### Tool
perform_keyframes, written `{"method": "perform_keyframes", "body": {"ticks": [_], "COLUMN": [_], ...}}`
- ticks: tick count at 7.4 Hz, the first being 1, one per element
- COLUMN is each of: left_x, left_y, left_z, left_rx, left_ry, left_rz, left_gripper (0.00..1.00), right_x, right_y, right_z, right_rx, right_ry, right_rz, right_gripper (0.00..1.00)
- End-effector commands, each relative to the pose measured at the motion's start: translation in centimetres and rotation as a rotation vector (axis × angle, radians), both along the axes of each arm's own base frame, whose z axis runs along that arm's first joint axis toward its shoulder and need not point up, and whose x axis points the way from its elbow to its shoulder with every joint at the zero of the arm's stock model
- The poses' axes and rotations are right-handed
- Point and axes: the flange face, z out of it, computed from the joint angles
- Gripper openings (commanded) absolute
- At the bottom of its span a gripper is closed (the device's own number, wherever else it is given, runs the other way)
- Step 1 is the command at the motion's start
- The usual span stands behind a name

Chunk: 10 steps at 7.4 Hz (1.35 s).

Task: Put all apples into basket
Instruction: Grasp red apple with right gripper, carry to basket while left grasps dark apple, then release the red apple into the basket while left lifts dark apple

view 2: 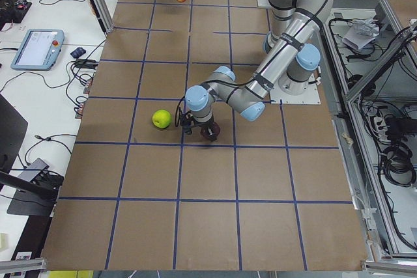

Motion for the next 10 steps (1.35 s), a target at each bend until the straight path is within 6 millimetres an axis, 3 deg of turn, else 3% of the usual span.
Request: {"method": "perform_keyframes", "body": {"ticks": [1, 2, 3, 4, 5, 6, 7, 9, 10], "left_x": [0.0, 0.2, -0.7, -2.0, -5.4, -10.9, -17.6, -29.6, -36.5], "left_y": [0.1, 0.0, 0.0, -0.7, -2.2, -4.3, -6.1, -8.2, -8.5], "left_z": [-0.2, 0.5, 2.1, 4.7, 6.4, 8.2, 8.8, 7.8, 8.5], "left_rx": [0.007, 0.001, 0.027, 0.028, 0.020, -0.016, -0.082, -0.101, -0.121], "left_ry": [0.004, -0.003, -0.018, -0.045, -0.063, -0.075, -0.004, 0.087, 0.070], "left_rz": [-0.012, -0.024, -0.043, -0.058, -0.079, -0.150, -0.239, -0.190, -0.237], "left_gripper": [0.53, 0.09, 0.00, 0.00, 0.00, 0.00, 0.00, 0.00, 0.00], "right_x": [-14.8, -21.2, -28.0, -34.0, -38.5, -43.1, -45.1, -47.3, -47.6], "right_y": [-1.4, -1.6, -0.8, 0.4, 0.7, 0.8, -0.5, -3.0, -3.4], "right_z": [1.7, 1.0, -0.2, -2.5, -4.4, -5.7, -6.8, -8.9, -9.7], "right_rx": [0.006, 0.020, 0.029, 0.054, 0.064, 0.062, 0.054, 0.055, 0.061], "right_ry": [-0.001, -0.004, -0.050, -0.084, -0.093, -0.083, -0.076, -0.072, -0.077], "right_rz": [-0.014, 0.009, 0.036, 0.046, 0.052, 0.037, 0.084, 0.103, 0.123], "right_gripper": [0.61, 0.59, 0.57, 0.56, 0.49, 0.48, 0.48, 0.47, 0.50]}}
